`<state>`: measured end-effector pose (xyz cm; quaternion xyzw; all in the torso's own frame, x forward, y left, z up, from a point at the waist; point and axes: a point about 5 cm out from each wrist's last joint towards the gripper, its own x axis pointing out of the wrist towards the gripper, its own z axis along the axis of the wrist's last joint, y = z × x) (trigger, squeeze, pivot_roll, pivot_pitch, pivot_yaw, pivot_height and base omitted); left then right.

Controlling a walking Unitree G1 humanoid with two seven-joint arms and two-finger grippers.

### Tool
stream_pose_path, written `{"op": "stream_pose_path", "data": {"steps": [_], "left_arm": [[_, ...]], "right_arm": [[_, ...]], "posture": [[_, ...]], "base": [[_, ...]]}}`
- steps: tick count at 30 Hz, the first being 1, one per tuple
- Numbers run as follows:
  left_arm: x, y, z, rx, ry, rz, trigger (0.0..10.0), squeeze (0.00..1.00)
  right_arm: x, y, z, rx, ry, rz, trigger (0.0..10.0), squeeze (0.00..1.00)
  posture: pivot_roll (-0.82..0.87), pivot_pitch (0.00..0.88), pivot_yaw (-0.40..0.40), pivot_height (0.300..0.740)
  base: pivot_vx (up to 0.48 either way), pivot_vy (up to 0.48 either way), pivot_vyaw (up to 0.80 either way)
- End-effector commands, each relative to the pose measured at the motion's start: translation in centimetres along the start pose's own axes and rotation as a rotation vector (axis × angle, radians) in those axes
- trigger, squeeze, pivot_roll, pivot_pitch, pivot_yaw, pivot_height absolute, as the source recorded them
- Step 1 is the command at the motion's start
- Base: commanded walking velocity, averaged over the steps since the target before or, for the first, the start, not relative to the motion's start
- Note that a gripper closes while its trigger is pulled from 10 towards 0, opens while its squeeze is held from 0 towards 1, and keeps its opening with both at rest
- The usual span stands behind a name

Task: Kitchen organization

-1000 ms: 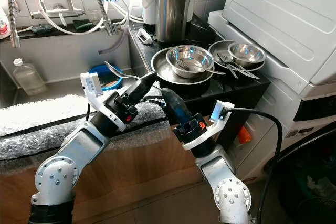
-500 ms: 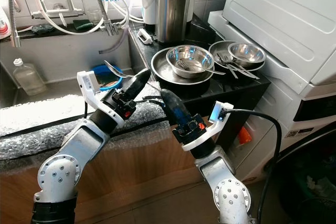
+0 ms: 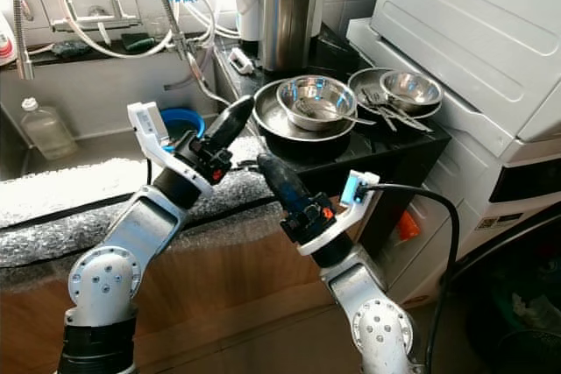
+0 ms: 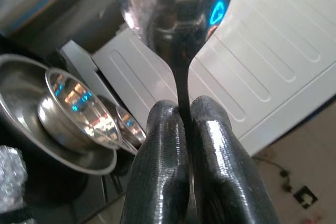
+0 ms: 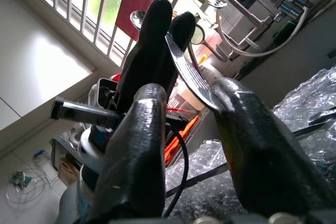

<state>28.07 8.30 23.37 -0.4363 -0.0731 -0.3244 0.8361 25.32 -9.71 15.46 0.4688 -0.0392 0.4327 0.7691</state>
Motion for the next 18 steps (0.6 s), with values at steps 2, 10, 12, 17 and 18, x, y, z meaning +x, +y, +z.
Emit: {"op": "stream_pose_path", "data": {"steps": [2, 10, 12, 17, 18], "left_arm": [[-0.1, 1.3, 1.7, 0.08, -0.082, 0.105, 0.0, 0.0], [0.0, 1.4, 1.9, 0.079, -0.097, 0.118, 0.0, 0.0], [0.0, 1.4, 1.9, 0.08, -0.098, 0.119, 0.0, 0.0], [0.4, 3.6, 6.2, 0.25, -0.304, 0.356, 0.0, 0.0], [0.2, 3.9, 6.8, 0.283, -0.348, 0.407, 0.0, 0.0]], "right_arm": [[-0.1, 0.2, 0.5, -0.044, -0.003, 0.006, 10.0, 0.99], [-0.1, 0.2, 0.4, -0.05, 0.002, 0.003, 10.0, 0.99], [-0.1, 0.2, 0.4, -0.051, 0.002, 0.003, 10.0, 0.99], [-0.5, -0.2, 0.0, -0.103, 0.054, -0.048, 10.0, 0.0], [-0.7, -0.4, -0.1, -0.129, 0.08, -0.07, 10.0, 0.0]], "posture": [[-0.05, 0.001, -0.068, 0.727], [-0.05, 0.001, -0.068, 0.727], [-0.05, 0.001, -0.068, 0.727], [-0.05, 0.001, -0.066, 0.727], [-0.05, 0.0, -0.065, 0.727]], "base": [[0.0, 0.0, 0.0], [0.0, 0.0, 0.0], [0.0, 0.0, 0.0], [0.0, 0.0, 0.0], [0.0, 0.0, 0.0]]}}
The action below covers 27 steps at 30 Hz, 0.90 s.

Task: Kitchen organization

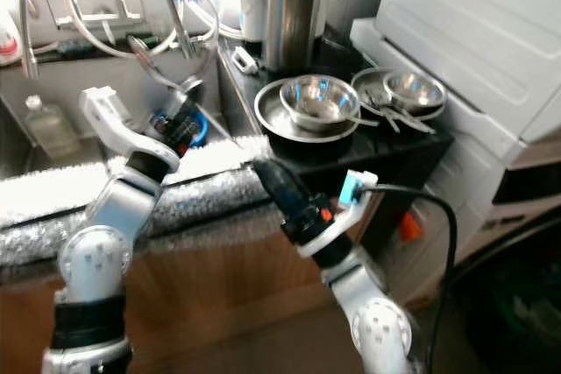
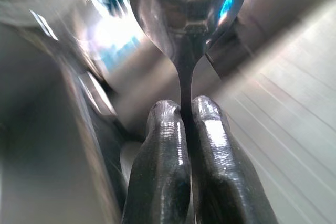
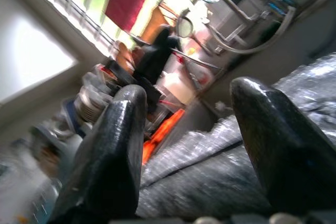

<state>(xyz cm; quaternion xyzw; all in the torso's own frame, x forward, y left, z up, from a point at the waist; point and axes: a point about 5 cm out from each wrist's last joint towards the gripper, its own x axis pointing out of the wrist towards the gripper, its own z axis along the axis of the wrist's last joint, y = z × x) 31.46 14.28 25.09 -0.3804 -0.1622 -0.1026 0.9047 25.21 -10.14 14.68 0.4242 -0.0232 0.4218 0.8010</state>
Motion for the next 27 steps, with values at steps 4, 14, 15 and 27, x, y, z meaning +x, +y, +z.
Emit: {"op": "stream_pose_path", "data": {"steps": [4, 14, 15, 27], "left_arm": [[0.2, 1.2, 1.2, 0.069, -0.108, 0.13, 0.0, 0.0], [1.2, 2.2, 2.0, 0.549, -0.229, 0.207, 10.0, 0.0], [1.3, 2.1, 2.0, 0.577, -0.235, 0.2, 10.0, 0.0], [0.4, 4.6, -1.2, 0.887, -0.145, 0.159, 10.0, 0.0]], "right_arm": [[-0.1, 0.0, 0.3, -0.088, 0.028, -0.05, 10.0, 0.0], [-0.1, -1.2, 2.9, -0.516, -0.03, -0.373, 10.0, 0.0], [-0.3, -1.3, 3.2, -0.538, -0.054, -0.409, 10.0, 0.0], [-3.1, -1.6, 2.2, -0.945, -0.021, -0.567, 10.0, 0.0]], "posture": [[-0.06, 0.0, -0.065, 0.727], [-0.07, 0.0, -0.056, 0.727], [-0.07, 0.0, -0.055, 0.727], [-0.09, 0.0, -0.054, 0.727]], "base": [[0.0, 0.0, 0.0], [0.0, 0.0, 0.0], [0.0, 0.0, 0.0], [0.0, 0.0, 0.0]]}}
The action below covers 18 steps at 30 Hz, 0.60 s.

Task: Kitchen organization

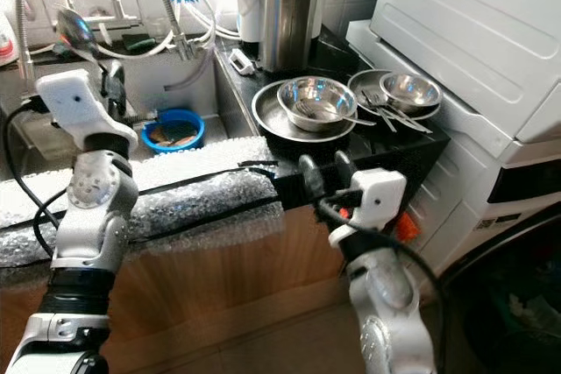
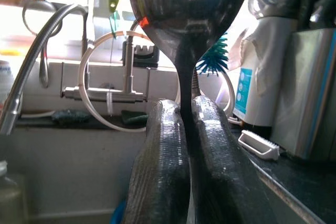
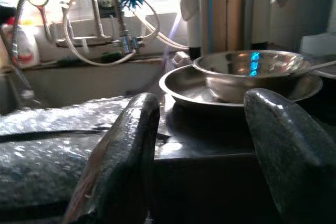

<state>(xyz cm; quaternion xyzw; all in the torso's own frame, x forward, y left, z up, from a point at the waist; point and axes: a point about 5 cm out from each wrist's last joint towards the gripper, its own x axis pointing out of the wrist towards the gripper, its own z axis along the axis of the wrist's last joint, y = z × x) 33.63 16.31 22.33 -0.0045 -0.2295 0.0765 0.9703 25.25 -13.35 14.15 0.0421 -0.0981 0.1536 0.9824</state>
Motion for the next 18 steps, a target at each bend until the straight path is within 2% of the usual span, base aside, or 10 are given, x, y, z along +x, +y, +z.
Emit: {"op": "stream_pose_path", "data": {"steps": [1, 6, 13, 16, 18], "left_arm": [[-0.6, 0.5, -1.0, 0.075, 0.013, -0.023, 10.0, 0.0], [-0.8, 1.1, -1.5, 0.1, 0.026, -0.018, 10.0, 0.0], [-1.3, 1.8, -3.2, 0.155, 0.064, -0.004, 10.0, 0.0], [-1.9, 2.0, -4.8, 0.183, 0.149, -0.036, 10.0, 0.0], [-2.0, 2.2, -5.2, 0.189, 0.171, -0.032, 10.0, 0.0]], "right_arm": [[-0.7, -0.8, -0.5, -0.072, 0.003, -0.054, 10.0, 0.0], [-1.1, -0.9, -1.1, -0.085, 0.013, -0.073, 10.0, 0.0], [-1.1, -0.1, -1.8, -0.105, 0.013, -0.054, 10.0, 0.0], [-1.2, 0.1, -1.9, -0.107, 0.011, -0.047, 10.0, 0.0], [-1.2, 0.2, -2.0, -0.107, 0.012, -0.043, 10.0, 0.0]], "posture": [[-0.08, 0.0, -0.055, 0.727], [-0.08, 0.0, -0.058, 0.727], [-0.08, 0.0, -0.062, 0.727], [-0.08, 0.0, -0.057, 0.727], [-0.08, 0.0, -0.056, 0.727]], "base": [[0.0, 0.0, 0.0], [0.0, 0.0, 0.0], [0.0, 0.0, 0.0], [0.0, 0.0, 0.0], [0.0, 0.0, 0.0]]}}
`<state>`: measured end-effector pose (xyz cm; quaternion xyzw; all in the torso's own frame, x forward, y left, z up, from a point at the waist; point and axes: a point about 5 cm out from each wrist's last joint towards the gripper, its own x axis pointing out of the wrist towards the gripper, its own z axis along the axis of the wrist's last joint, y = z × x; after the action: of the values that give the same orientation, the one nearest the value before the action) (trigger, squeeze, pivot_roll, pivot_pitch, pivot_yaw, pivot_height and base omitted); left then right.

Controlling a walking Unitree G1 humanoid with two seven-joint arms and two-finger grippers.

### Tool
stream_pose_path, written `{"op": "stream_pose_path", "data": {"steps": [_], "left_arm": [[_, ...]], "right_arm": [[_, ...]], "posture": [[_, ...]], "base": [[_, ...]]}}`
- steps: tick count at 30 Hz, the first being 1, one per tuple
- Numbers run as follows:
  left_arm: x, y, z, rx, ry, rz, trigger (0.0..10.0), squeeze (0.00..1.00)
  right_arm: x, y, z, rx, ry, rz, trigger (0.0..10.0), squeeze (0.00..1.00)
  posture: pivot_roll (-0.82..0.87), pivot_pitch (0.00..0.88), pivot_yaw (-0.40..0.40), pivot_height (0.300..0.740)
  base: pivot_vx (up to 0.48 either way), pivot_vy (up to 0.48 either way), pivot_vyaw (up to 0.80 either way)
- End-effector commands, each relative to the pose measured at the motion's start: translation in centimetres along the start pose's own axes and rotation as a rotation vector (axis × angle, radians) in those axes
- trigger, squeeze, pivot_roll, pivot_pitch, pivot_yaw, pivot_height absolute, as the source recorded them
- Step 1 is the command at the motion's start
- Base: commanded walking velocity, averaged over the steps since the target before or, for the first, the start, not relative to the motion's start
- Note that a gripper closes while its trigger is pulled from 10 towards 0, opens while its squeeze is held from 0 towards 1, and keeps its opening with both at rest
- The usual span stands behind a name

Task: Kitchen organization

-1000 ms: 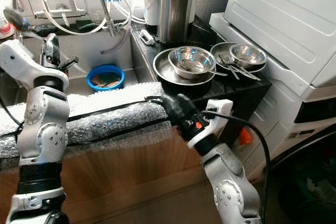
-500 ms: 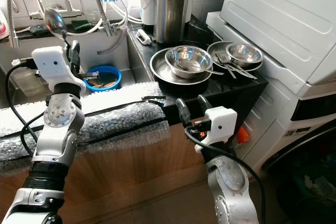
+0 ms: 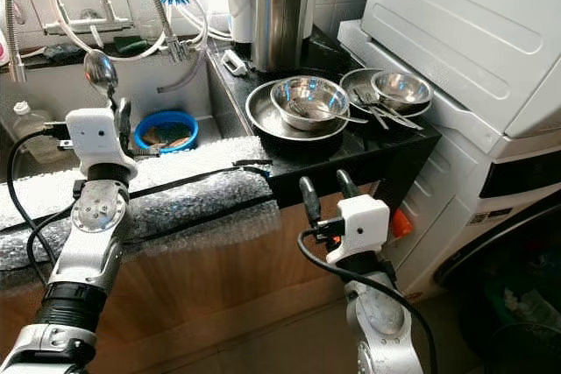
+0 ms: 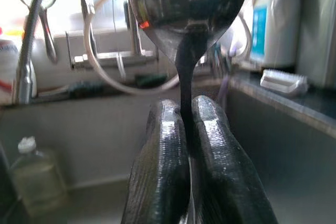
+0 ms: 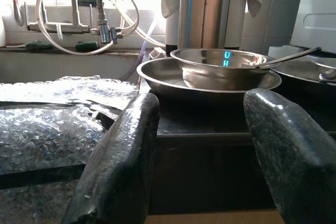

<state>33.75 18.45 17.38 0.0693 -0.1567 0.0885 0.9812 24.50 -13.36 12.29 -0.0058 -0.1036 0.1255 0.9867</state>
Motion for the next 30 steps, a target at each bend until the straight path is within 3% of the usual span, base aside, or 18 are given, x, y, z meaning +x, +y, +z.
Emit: {"op": "stream_pose_path", "data": {"steps": [1, 14, 15, 16, 17, 19, 20, 30], "left_arm": [[-0.21, -0.14, -0.82, 0.031, 0.042, -0.02, 10.0, 0.0], [0.16, 0.5, -1.08, 0.043, 0.069, -0.012, 10.0, 0.0], [0.17, 0.52, -1.16, 0.054, 0.074, -0.017, 10.0, 0.25], [0.17, 0.52, -1.16, 0.054, 0.074, -0.017, 10.0, 0.25], [0.16, 0.51, -1.19, 0.056, 0.076, -0.02, 10.0, 0.41], [0.15, 0.48, -1.2, 0.054, 0.074, -0.023, 10.0, 0.41], [0.13, 0.44, -1.18, 0.053, 0.073, -0.025, 10.0, 0.51], [-0.02, 0.48, -1.17, 0.05, 0.072, -0.023, 10.0, 0.55]], "right_arm": [[-0.1, 0.17, -0.3, -0.005, 0.01, 0.006, 10.0, 0.0], [-0.01, 0.7, -0.61, -0.002, 0.011, 0.024, 10.0, 0.0], [0.01, 0.71, -0.72, -0.004, 0.016, 0.026, 10.0, 0.0], [0.01, 0.71, -0.72, -0.004, 0.016, 0.026, 10.0, 0.0], [0.03, 0.66, -0.8, -0.007, 0.019, 0.021, 10.0, 0.0], [0.03, 0.6, -0.85, -0.007, 0.019, 0.014, 10.0, 0.0], [0.05, 0.56, -0.87, -0.006, 0.019, 0.011, 10.0, 0.0], [0.04, 0.51, -1.07, -0.012, 0.024, 0.014, 10.0, 0.0]], "posture": [[-0.08, 0.0, -0.056, 0.727], [-0.07, 0.0, -0.046, 0.727], [-0.07, 0.0, -0.045, 0.727], [-0.07, 0.0, -0.045, 0.727], [-0.07, 0.0, -0.045, 0.727], [-0.07, 0.0, -0.044, 0.727], [-0.07, 0.0, -0.044, 0.727], [-0.07, 0.0, -0.041, 0.727]], "base": [[0.0, 0.0, 0.0], [0.0, 0.0, 0.0], [0.0, 0.0, 0.0], [0.0, 0.0, 0.0], [0.0, 0.0, 0.0], [0.0, 0.0, 0.0], [0.0, 0.0, 0.0], [0.0, 0.0, 0.0]]}}
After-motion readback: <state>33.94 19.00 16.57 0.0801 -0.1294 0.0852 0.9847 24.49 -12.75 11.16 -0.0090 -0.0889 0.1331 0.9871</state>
